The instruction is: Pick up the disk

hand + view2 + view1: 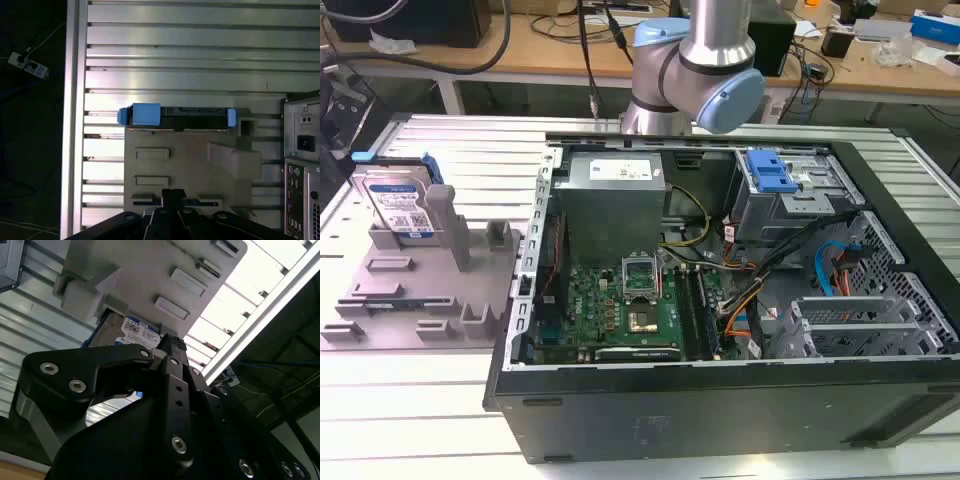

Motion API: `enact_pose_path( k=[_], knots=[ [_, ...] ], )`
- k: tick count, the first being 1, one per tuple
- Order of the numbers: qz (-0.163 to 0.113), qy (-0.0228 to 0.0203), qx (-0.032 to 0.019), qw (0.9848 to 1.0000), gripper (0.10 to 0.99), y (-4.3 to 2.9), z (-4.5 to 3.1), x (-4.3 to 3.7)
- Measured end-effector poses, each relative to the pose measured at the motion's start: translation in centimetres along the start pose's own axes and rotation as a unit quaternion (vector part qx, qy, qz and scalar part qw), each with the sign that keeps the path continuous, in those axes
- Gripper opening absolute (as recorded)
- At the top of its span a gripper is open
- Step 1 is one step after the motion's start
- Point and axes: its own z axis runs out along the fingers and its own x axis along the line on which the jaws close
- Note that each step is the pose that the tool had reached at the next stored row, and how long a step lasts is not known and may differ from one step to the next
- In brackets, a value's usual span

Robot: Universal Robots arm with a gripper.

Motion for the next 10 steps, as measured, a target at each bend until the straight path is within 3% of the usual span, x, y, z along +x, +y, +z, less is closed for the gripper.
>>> enact_pose_path(
  k=[10],
  knots=[
    [-0.002, 0.0, 0.0, 1.0, 0.106, 0.0, 0.0, 0.0]
  ],
)
